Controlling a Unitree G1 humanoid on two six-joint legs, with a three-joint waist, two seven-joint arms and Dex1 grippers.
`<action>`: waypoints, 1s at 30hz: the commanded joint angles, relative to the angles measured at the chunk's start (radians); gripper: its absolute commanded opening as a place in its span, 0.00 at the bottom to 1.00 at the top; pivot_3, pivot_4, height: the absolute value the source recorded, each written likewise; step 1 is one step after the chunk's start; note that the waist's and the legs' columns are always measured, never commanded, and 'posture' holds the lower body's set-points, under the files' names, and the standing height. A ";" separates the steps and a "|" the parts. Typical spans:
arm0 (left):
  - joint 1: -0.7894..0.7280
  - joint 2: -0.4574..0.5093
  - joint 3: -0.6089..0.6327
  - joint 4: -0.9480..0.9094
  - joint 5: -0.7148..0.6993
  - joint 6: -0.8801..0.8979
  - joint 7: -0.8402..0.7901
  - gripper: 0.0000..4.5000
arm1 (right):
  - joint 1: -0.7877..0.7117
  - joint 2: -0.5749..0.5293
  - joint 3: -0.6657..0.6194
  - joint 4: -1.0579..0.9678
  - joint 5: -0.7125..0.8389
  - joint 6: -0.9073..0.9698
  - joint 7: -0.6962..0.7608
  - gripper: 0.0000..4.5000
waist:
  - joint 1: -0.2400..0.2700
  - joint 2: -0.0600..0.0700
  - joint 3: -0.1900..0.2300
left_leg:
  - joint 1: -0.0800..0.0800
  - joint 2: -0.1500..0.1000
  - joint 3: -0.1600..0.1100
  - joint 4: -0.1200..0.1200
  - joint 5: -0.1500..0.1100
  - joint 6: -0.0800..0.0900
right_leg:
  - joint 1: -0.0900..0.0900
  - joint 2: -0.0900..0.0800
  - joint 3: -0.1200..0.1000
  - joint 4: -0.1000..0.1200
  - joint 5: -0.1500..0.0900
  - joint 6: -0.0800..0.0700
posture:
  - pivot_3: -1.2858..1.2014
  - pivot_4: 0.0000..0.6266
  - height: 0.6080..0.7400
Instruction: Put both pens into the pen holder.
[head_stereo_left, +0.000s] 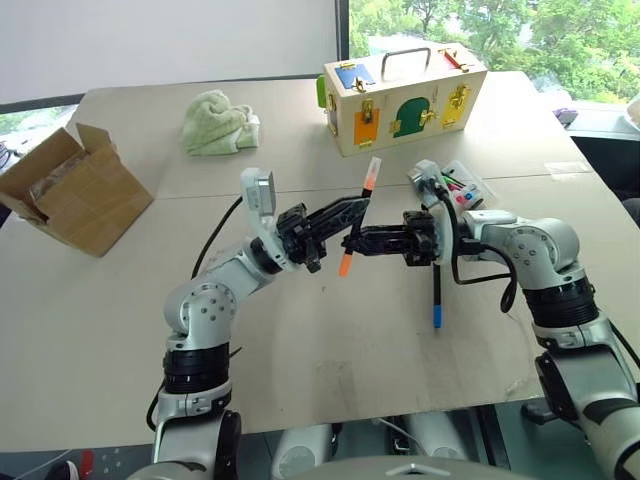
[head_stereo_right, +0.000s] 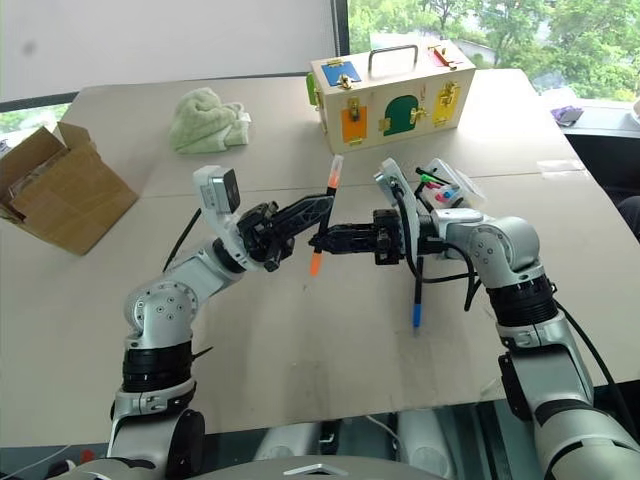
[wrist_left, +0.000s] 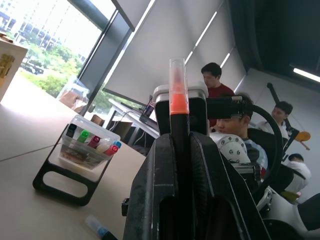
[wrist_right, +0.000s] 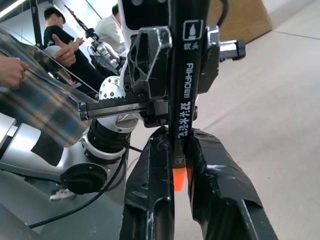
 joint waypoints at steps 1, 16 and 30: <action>0.008 0.020 -0.017 0.000 0.042 -0.063 -0.016 0.00 | -0.026 -0.001 -0.020 -0.019 0.010 0.010 0.007 0.01 | 0.001 0.000 0.000 | 0.000 0.000 0.000 0.000 0.000 0.000 | 0.000 0.000 0.000 0.000 0.000 0.000 | 0.52 0.24 1.00; 0.051 0.174 0.091 -0.115 -0.002 0.004 0.110 0.61 | 0.030 -0.095 -0.039 -0.122 -0.216 -0.299 0.006 0.00 | 0.000 0.000 0.000 | -0.001 0.000 0.000 0.000 0.000 0.000 | -0.001 0.000 0.000 0.001 0.000 0.000 | 0.52 0.24 1.00; 0.057 0.508 0.081 -0.355 -0.088 0.102 0.057 0.61 | -0.233 -0.376 0.025 0.307 -0.663 -0.886 0.138 0.00 | -0.005 0.001 0.003 | 0.001 0.001 0.001 0.000 0.000 -0.001 | -0.001 0.000 0.001 0.001 0.000 0.000 | 0.52 0.24 1.00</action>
